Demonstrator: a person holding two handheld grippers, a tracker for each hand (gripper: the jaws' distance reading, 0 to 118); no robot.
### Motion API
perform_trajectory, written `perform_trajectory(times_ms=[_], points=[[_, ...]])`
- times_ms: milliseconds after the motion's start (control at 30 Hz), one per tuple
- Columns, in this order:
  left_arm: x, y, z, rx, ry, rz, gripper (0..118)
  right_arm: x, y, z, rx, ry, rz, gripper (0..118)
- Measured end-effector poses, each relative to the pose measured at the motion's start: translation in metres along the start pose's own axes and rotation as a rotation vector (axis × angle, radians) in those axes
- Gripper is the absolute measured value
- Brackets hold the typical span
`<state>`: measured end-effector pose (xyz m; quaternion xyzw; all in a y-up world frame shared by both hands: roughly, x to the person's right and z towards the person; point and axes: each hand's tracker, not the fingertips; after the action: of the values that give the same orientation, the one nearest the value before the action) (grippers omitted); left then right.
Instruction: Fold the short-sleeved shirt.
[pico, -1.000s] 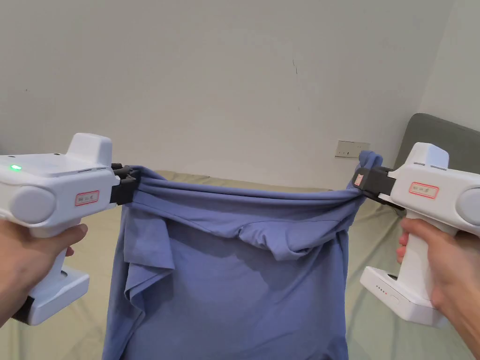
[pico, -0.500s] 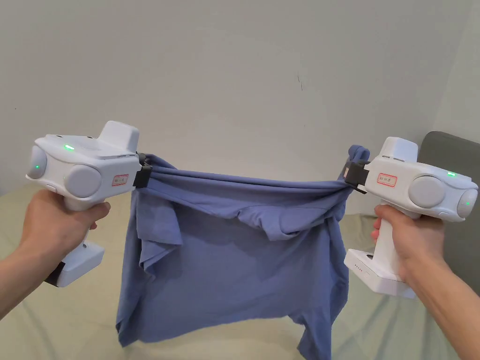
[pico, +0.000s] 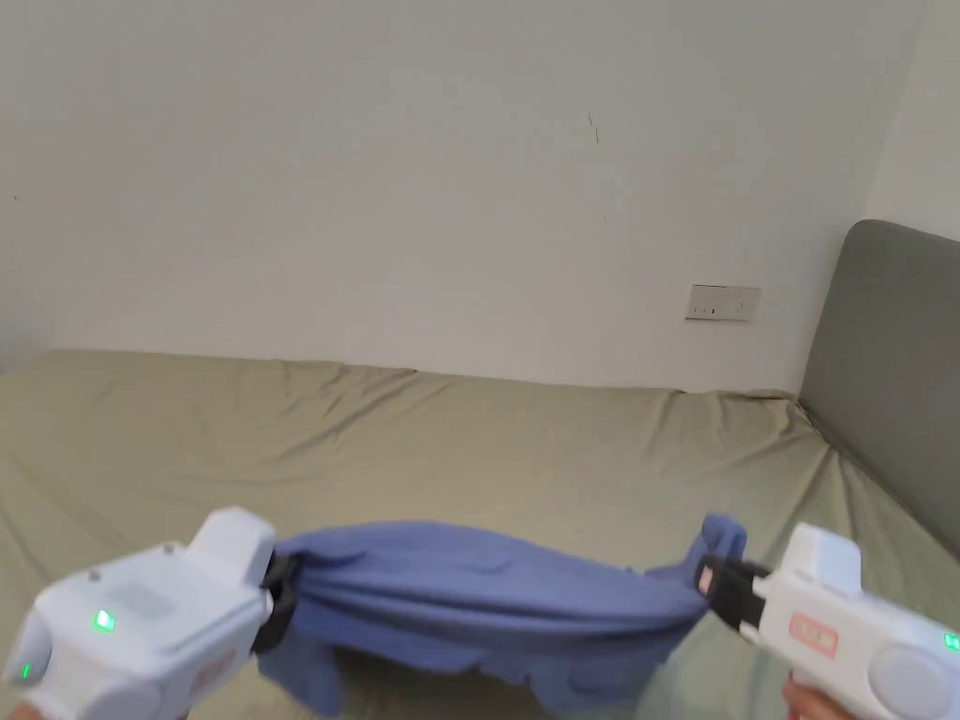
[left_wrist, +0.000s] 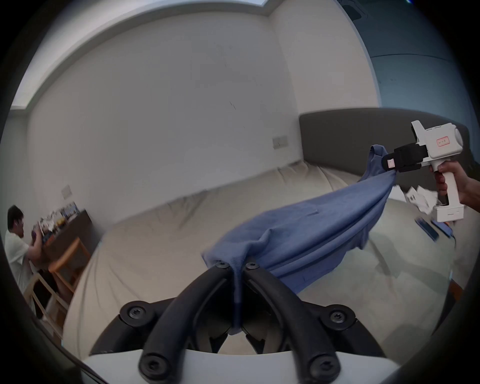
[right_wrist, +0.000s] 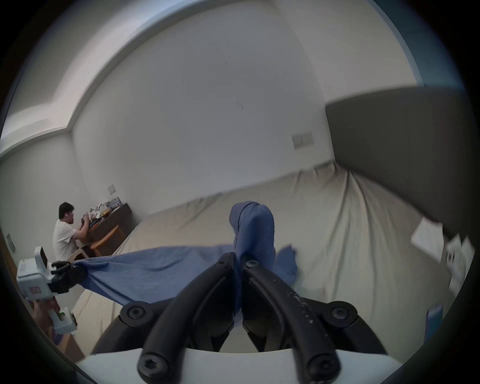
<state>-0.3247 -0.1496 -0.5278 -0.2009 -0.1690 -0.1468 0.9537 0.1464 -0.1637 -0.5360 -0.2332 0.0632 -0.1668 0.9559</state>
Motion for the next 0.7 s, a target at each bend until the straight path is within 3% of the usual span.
perform_trajectory(times_ms=[167,300,567,700], points=[[0.048,-0.093,0.04,-0.123,-0.052,-0.008,3,0.029,-0.107,0.048,-0.12,-0.018,-0.132,5],[0.081,-0.143,0.074,-0.193,-0.093,-0.025,3,0.038,-0.167,0.086,-0.173,-0.041,-0.16,5],[0.102,-0.179,0.127,-0.242,-0.095,0.098,3,0.025,-0.2,0.155,-0.149,-0.043,-0.219,5],[0.111,-0.185,0.147,-0.248,-0.081,0.078,3,0.017,-0.209,0.177,-0.163,-0.059,-0.222,5]])
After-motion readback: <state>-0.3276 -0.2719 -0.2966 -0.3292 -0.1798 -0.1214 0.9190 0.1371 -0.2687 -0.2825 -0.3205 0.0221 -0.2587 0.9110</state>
